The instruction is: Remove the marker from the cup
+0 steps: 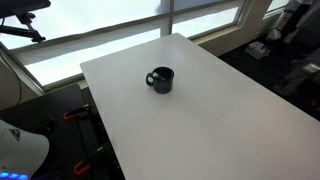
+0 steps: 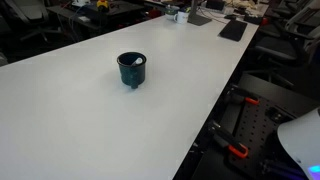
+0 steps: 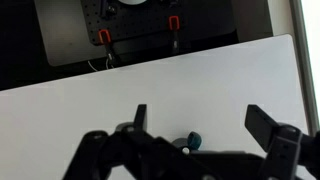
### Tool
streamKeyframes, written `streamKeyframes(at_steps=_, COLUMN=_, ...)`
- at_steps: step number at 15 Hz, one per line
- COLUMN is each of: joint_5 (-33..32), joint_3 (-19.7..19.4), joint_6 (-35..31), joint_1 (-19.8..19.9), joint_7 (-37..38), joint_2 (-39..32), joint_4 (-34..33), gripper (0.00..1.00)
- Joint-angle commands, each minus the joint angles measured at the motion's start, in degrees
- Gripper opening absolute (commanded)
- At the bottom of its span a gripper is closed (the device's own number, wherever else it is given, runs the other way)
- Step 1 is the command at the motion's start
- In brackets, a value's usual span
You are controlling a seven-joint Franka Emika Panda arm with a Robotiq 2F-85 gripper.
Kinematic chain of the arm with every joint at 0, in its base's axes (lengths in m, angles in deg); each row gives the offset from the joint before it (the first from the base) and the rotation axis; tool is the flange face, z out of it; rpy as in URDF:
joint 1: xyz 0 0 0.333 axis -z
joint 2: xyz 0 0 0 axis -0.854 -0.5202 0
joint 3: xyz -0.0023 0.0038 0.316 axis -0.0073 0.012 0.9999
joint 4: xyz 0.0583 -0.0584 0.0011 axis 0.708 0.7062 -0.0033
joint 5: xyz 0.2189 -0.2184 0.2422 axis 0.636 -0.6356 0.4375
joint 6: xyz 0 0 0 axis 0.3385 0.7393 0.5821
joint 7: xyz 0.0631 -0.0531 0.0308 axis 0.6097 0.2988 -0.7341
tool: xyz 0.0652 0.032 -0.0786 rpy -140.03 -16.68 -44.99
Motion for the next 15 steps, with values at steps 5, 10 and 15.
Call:
streamKeyframes(at_steps=5, joint_5=0.3, joint_3=-1.4, joint_6=-0.2, joint_1=1.7, joint_7=-1.3, joint_2=-4.3, joint_4=-4.2, gripper=1.0)
streamKeyframes(at_steps=10, joint_5=4.7, joint_3=-7.7, joint_6=3.7, joint_1=2.1, joint_7=-13.5, joint_2=-16.7, joint_4=-16.7, gripper=1.0)
streamKeyframes(at_steps=15, joint_5=15.2, joint_3=-10.4, joint_6=11.0, joint_1=3.7, joint_7=-24.3, joint_2=-34.4, joint_4=-32.3, gripper=1.0)
